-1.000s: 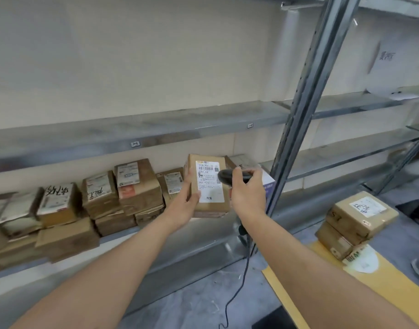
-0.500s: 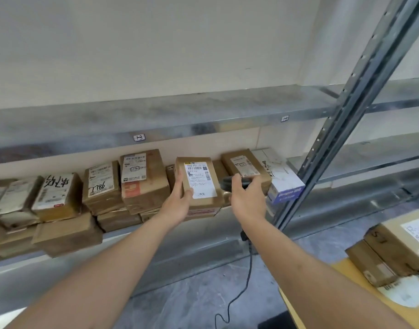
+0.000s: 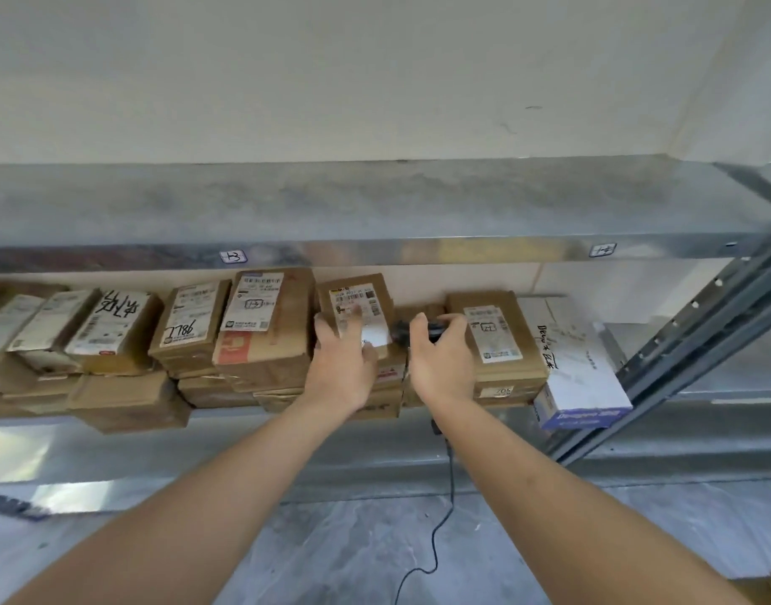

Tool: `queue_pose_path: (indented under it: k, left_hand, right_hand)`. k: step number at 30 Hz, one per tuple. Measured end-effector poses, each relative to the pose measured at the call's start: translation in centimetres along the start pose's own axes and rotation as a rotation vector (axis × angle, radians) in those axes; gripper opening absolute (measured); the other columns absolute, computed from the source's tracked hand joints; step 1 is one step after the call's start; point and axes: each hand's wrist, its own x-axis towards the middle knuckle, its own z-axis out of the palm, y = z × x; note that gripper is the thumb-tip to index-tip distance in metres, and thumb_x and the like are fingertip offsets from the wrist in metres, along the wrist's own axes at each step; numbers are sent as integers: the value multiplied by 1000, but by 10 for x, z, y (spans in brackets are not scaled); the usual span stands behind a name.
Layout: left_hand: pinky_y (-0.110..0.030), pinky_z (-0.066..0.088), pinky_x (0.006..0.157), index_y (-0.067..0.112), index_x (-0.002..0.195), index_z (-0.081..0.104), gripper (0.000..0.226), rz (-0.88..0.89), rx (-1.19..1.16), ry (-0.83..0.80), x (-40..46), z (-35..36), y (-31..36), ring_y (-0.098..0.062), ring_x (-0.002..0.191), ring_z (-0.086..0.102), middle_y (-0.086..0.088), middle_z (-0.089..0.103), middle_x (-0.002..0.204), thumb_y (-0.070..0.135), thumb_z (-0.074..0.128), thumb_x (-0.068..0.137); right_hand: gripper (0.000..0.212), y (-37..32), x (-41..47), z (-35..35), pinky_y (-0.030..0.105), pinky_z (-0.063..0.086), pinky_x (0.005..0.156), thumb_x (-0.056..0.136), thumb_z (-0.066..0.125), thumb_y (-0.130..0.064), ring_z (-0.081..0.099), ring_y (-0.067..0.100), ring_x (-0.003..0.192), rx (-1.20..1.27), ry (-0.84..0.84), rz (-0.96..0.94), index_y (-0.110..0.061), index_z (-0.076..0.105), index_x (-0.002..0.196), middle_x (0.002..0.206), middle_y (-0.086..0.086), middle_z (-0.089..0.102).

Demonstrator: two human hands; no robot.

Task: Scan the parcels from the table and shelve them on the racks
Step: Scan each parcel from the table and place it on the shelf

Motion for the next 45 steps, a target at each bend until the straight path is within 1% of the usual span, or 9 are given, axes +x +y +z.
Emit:
queue_pose_path:
  k: [2,5,10,15,20,24,30,39,45]
  left_hand:
    - [-56,28,123,23,160,34,55,156,247,62,6,6,2,-49,152,21,-27,14,165,32,47,107]
    - [-56,17,128,12,154,42,49,280,417,71,19,11,-3,-42,154,20,-22,29,163,29,43,107]
    - [-52,16,129,5,161,27,62,286,470,40,33,4,-17,-36,158,17,-18,27,167,29,45,107]
    - [-47,24,128,5,156,37,55,280,424,56,39,-3,-21,-34,157,24,-18,34,164,34,35,109]
    - [-47,30,125,6,145,48,49,302,377,18,40,-16,-13,-33,151,33,-16,43,156,36,41,106]
    - [-48,42,116,10,134,56,40,348,372,-24,35,-31,-9,-32,138,46,-12,50,144,36,46,105]
    - [-49,48,100,12,134,56,40,568,415,-89,17,-53,-3,-37,125,54,-13,53,140,38,43,107]
    - [-51,41,114,15,143,56,50,902,368,-135,-37,-65,27,-35,138,48,-11,52,150,45,44,104]
    - [-45,45,108,16,135,59,49,1108,345,-123,-84,-55,66,-32,130,53,-8,57,141,50,44,102]
  right_hand:
    - [40,-4,5,6,46,53,88,104,45,-56,65,32,96,18,-16,-10,-23,43,125,105,3,68]
    - [37,-9,13,13,48,52,92,104,48,-55,66,34,102,62,-42,-8,-22,44,120,110,5,69]
    - [31,-9,26,11,43,49,88,104,48,-50,64,36,103,69,-67,16,-23,38,114,103,4,62]
    - [31,-11,29,8,38,41,78,104,46,-48,58,30,89,57,-61,51,-22,38,117,90,0,56]
    - [32,-17,21,6,42,44,82,103,44,-54,58,30,91,51,-13,44,-25,37,115,93,-2,55]
    - [40,-23,5,4,49,52,90,103,45,-56,63,30,97,68,82,43,-23,42,125,104,2,62]
    - [32,-31,-41,-2,44,48,89,106,49,-50,60,25,97,133,262,62,-23,45,122,105,-2,60]
    - [29,-20,-125,-31,39,41,79,105,47,-49,60,24,93,275,571,189,-24,46,120,105,0,63]
    - [29,3,-176,-71,45,54,84,102,45,-55,66,22,90,330,753,251,-29,44,114,97,-4,67]
